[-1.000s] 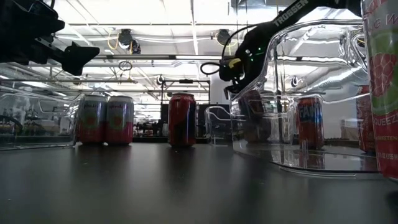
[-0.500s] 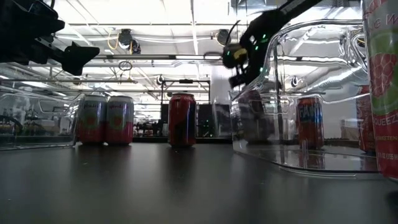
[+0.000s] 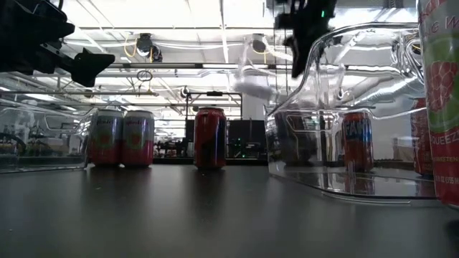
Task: Sort soda cans
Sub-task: Put the top transparent bin to the center of the table
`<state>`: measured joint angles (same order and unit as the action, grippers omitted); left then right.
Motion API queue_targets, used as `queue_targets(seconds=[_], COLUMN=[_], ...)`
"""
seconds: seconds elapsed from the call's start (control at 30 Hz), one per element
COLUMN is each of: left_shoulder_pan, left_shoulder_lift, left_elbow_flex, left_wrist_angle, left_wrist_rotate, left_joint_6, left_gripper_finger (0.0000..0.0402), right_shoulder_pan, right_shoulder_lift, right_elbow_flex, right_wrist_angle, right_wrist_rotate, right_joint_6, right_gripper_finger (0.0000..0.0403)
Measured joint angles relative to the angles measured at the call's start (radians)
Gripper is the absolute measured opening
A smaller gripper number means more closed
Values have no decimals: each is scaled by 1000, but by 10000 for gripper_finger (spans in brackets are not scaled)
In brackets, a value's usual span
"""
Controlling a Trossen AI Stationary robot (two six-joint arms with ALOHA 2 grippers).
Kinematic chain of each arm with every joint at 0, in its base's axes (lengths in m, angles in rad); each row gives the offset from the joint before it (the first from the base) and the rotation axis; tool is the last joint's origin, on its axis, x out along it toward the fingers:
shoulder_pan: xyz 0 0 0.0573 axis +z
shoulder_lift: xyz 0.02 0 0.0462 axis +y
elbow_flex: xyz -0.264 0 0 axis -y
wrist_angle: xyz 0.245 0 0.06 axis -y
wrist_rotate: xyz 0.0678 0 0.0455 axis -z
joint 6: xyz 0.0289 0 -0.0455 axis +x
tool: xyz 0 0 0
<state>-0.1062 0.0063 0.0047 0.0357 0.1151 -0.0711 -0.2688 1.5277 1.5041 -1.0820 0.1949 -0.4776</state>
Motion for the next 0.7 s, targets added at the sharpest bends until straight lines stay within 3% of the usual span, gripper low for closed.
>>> queue_targets(seconds=[0.37, 0.7], left_shoulder_pan=[0, 0], left_shoulder_lift=[0, 0], left_elbow_flex=[0, 0], left_wrist_angle=[0, 0], left_wrist_rotate=[0, 0], left_joint_6=[0, 0], left_gripper_finger=[395, 395], right_shoulder_pan=[354, 536], right_shoulder_lift=[109, 321], right_elbow_flex=[295, 447], right_wrist_angle=[-50, -94], right_wrist_rotate=[8, 9], right_joint_6=[-118, -203], right_gripper_finger=[0, 0])
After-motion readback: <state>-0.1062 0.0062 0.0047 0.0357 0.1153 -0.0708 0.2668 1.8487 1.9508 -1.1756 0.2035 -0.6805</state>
